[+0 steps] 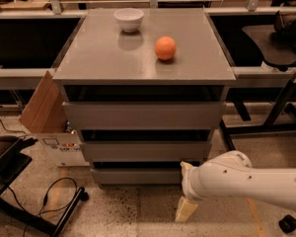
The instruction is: Open bottom drawer
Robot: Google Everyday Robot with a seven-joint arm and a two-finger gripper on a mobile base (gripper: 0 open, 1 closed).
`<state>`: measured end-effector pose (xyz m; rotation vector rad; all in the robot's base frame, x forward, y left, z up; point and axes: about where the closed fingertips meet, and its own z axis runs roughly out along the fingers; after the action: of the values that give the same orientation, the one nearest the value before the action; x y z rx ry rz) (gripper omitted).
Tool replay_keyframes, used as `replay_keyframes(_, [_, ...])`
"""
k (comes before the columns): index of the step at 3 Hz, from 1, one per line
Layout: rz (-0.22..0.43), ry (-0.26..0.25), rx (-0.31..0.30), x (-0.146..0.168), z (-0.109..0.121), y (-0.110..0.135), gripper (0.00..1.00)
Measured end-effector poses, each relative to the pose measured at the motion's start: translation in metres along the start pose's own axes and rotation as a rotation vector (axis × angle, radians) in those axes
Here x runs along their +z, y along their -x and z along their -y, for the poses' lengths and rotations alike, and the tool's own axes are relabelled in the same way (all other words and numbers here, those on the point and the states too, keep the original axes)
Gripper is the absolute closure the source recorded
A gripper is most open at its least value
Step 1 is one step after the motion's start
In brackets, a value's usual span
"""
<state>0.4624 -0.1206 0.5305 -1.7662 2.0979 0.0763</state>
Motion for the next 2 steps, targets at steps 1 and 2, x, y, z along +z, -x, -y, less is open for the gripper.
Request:
replay_keyframes(1, [0.017,-0.015,0.029,0.068,0.025,-0.015,0.00])
replay_keyframes(2, [0.028,0.005,0.048,0.120,0.033,-0.024,0.00])
